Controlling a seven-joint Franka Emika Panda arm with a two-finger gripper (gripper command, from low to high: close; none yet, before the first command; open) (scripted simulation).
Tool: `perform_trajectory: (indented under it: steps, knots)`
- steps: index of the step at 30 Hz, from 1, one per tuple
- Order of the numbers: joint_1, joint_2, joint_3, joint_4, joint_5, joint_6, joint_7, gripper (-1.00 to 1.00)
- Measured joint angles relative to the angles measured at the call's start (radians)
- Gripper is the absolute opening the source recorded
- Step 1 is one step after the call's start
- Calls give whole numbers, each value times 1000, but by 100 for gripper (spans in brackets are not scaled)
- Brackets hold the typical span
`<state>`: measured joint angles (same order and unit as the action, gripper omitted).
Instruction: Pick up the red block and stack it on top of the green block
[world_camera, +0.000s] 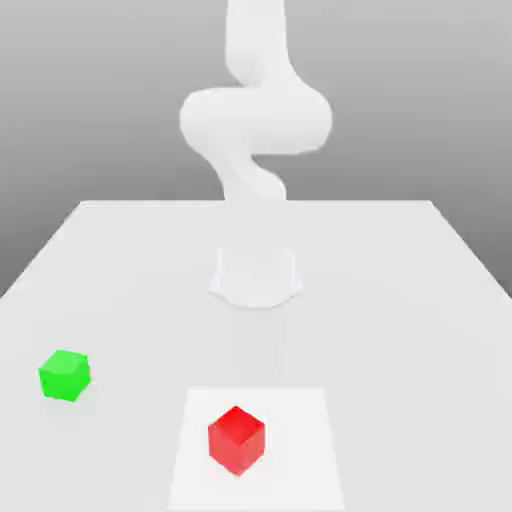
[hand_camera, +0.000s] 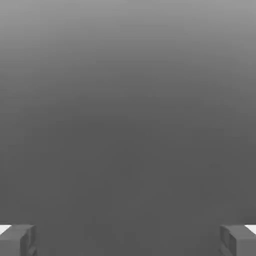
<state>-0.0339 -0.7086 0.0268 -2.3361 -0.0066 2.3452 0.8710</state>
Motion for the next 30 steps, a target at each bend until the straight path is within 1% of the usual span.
perform_trajectory:
  steps: [10,16,21,23,27,28,30]
  knots:
    - [-113,370,86,-146,-38,184,297,0]
    - [-144,588,97,-232,-58,292,470,0]
    - [-153,766,96,-304,-33,384,584,0]
    - [-149,837,90,-308,-40,435,610,0]
    - [-125,982,57,-291,-84,554,649,0]
    - [-119,1006,49,-288,-92,574,655,-100]
    - [-119,1006,49,-288,-92,574,655,-100]
